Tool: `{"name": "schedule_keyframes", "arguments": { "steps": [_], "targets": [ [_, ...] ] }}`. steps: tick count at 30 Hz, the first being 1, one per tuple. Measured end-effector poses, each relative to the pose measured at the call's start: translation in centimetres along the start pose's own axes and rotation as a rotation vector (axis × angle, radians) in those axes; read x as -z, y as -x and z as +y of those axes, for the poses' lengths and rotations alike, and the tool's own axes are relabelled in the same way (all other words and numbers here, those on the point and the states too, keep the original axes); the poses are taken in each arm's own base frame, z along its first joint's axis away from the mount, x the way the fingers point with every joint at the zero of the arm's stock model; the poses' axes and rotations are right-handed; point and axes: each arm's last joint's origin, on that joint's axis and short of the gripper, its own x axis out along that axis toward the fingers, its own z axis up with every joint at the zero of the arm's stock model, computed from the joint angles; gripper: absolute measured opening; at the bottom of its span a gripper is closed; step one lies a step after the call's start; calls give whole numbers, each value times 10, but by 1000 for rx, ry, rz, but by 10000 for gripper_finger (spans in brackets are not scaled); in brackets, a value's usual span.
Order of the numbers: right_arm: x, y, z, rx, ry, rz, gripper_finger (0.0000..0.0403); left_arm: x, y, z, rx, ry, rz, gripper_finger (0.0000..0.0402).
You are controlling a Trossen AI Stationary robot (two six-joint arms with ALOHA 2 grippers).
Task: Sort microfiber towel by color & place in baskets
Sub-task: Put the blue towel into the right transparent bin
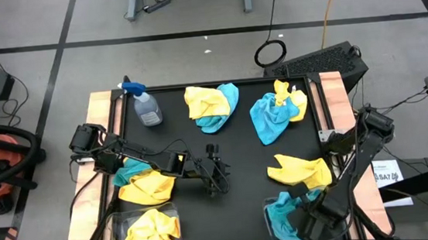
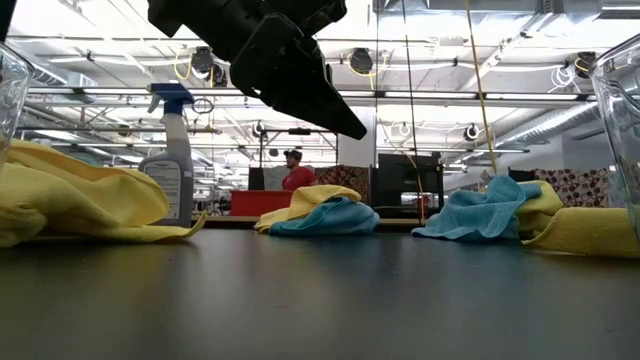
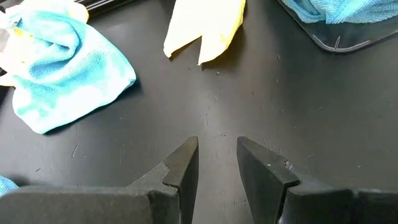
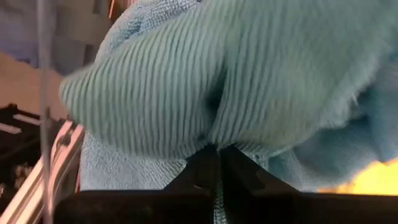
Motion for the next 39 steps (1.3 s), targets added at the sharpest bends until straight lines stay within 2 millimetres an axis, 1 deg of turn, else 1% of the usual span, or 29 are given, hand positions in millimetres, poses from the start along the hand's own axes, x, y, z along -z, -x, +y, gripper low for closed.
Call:
{"name": "schedule_keyframes", "arguments": {
  "steps": [6, 11, 15, 19, 22, 24, 31, 36, 39],
  "targets": [
    [7, -31, -2, -37, -35, -45, 2, 0, 0, 0, 0, 0, 0, 118],
    [13, -48, -5, -80, -87, -61, 2, 0, 0, 0, 0, 0, 0, 118],
    [14, -52, -6, -92, -109, -68, 7, 0, 0, 0, 0, -1, 0, 118],
    [13, -51, -6, -99, -114, -80, 24, 0, 0, 0, 0, -1, 0, 118],
    [14, -48, -6, -107, -143, -86, 41, 0, 0, 0, 0, -1, 0, 118],
    [15, -42, -7, -121, -172, -99, 54, 0, 0, 0, 0, -1, 0, 118],
    [16, -10, -9, -200, -258, -179, 105, 1, 0, 0, 1, -16, 6, 118],
    [14, 9, -8, -244, -261, -231, 139, 1, 0, 0, 1, -74, 8, 118],
    [13, 20, -8, -266, -256, -258, 155, -4, 1, 1, -2, -94, -6, 118]
  ]
}}
